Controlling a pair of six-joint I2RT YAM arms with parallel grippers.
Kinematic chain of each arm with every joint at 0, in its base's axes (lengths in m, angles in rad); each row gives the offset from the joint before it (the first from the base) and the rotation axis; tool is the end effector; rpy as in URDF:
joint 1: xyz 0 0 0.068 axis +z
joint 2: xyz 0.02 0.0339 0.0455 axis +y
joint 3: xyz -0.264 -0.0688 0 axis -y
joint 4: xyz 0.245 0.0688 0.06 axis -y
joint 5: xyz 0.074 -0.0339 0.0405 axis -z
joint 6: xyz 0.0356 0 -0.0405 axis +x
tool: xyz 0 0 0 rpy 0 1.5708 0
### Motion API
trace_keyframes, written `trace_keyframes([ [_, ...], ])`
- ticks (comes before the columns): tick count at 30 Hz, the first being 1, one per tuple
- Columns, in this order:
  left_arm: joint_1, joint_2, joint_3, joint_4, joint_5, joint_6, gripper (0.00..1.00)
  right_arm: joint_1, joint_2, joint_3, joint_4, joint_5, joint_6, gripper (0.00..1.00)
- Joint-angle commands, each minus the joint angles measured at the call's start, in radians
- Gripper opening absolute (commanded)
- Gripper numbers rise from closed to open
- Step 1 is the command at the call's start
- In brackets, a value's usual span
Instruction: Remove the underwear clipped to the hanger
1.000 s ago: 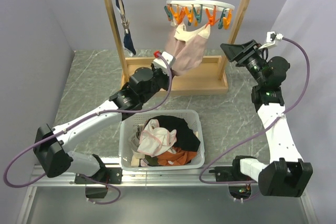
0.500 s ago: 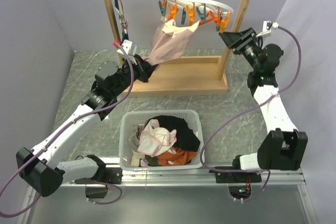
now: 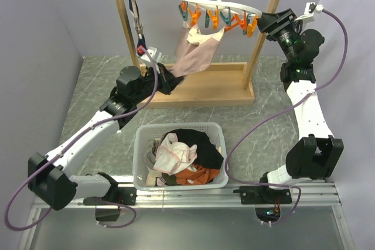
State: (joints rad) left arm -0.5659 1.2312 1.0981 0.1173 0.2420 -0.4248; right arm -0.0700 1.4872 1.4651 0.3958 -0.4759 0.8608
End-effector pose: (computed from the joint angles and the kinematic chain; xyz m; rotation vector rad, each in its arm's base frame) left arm 0.2414 -0.1634 0.3877 0.3151 1.6412 -0.9539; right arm 0.3429 -0.0077 0.4697 0.1604 1.2898 0.9657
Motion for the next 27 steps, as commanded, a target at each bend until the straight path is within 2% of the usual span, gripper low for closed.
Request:
trace_keyframes([
  [1,0.001,0.051,0.029,0.054,0.069,-0.02,0.01,0.002,-0.002,0.029,0.061,-0.041,0.007,0.61],
  [7,-0.011,0.161,0.048,0.093,0.112,-0.019,0.01,0.009,0.008,0.067,0.072,-0.142,0.015,0.61],
  [14,-0.084,0.307,0.172,0.102,0.095,0.011,0.01,0.022,0.028,0.116,0.086,-0.199,0.023,0.62],
  [24,-0.097,0.471,0.302,0.162,0.117,-0.069,0.01,0.065,0.061,0.219,0.032,-0.302,-0.02,0.62],
  [27,-0.095,0.539,0.354,0.174,0.137,-0.115,0.03,0.111,0.071,0.25,-0.027,-0.326,-0.057,0.63],
])
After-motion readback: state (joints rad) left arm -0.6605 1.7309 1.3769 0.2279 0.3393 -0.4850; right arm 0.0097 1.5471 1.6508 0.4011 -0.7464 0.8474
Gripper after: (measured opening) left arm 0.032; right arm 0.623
